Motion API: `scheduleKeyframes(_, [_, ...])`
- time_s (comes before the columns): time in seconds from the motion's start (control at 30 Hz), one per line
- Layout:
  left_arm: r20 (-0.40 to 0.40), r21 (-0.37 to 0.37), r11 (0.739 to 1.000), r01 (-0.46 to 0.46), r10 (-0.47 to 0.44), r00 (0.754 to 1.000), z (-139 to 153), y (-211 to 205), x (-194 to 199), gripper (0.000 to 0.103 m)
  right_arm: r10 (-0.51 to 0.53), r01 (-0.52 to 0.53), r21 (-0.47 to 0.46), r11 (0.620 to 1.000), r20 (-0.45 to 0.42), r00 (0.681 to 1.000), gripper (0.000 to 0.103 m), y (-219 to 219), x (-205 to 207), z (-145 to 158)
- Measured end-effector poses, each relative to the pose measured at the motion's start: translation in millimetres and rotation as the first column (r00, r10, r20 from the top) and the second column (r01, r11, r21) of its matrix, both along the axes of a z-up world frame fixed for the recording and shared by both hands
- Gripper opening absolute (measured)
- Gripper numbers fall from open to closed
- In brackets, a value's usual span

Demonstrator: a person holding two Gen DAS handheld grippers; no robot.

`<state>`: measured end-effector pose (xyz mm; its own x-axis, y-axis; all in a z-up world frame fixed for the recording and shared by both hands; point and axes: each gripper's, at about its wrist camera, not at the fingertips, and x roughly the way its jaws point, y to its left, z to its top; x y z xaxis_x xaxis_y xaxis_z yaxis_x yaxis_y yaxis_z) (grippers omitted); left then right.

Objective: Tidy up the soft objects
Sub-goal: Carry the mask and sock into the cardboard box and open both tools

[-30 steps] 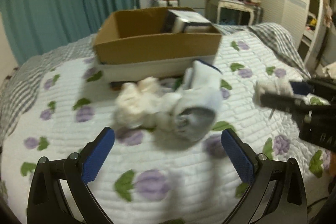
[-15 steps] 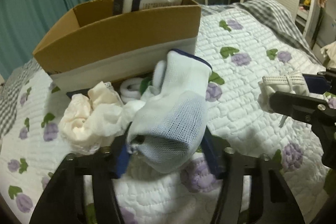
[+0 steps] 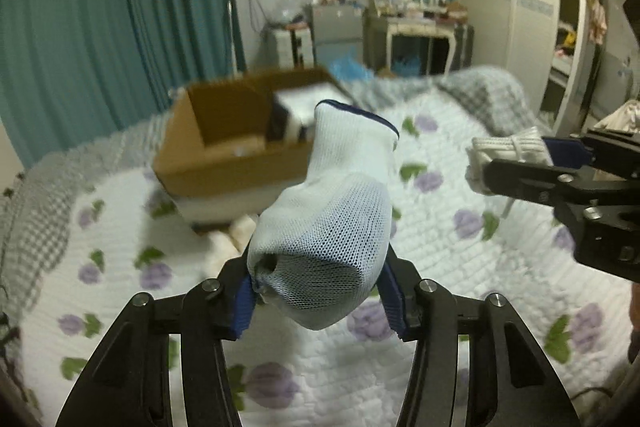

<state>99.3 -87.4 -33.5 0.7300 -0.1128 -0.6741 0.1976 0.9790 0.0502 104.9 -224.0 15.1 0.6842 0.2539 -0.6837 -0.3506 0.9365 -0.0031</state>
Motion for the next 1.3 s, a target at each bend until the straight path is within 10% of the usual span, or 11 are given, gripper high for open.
scheduleKeyframes(0.53, [0.144,0.047,0.993,-0.108,0.1,0.984,99,48,20,0.051,0.06,-0.065,0.023,0.998,0.18,0.982,0.042,44,43,105])
scheduleKeyframes(1.1, [0.031,0.05,0.993,-0.11,0.109,0.994,31,69,166,0.062,0.077,-0.076,0.104,0.992,-0.008,0.997,0.045,84,238,17])
scheduleKeyframes(1.3, [0.066,0.095,0.983,-0.154,0.149,0.987,7,73,185,0.089,0.028,-0.028,0.099,0.995,-0.004,1.0,0.081,78,259,-9])
